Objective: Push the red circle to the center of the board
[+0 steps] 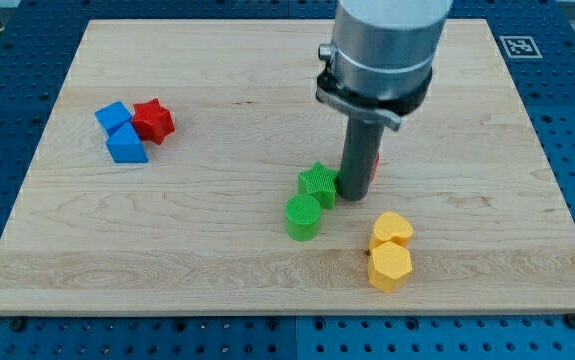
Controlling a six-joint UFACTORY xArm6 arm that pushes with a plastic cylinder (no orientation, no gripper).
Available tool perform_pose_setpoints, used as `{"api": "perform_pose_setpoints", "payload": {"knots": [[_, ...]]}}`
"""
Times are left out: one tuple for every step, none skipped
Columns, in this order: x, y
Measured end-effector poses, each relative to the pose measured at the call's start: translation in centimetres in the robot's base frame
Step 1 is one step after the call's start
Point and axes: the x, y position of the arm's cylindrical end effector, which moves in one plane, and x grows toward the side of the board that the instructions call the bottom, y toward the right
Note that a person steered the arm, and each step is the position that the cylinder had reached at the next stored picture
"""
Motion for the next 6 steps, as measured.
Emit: {"api": "perform_pose_setpoints", "payload": {"knots": [[-2.3,0.0],[-5.0,0.2],[-3.4,3.8],[-1.4,8.7],[-4.7,12.3],[-5.2,12.6]]}}
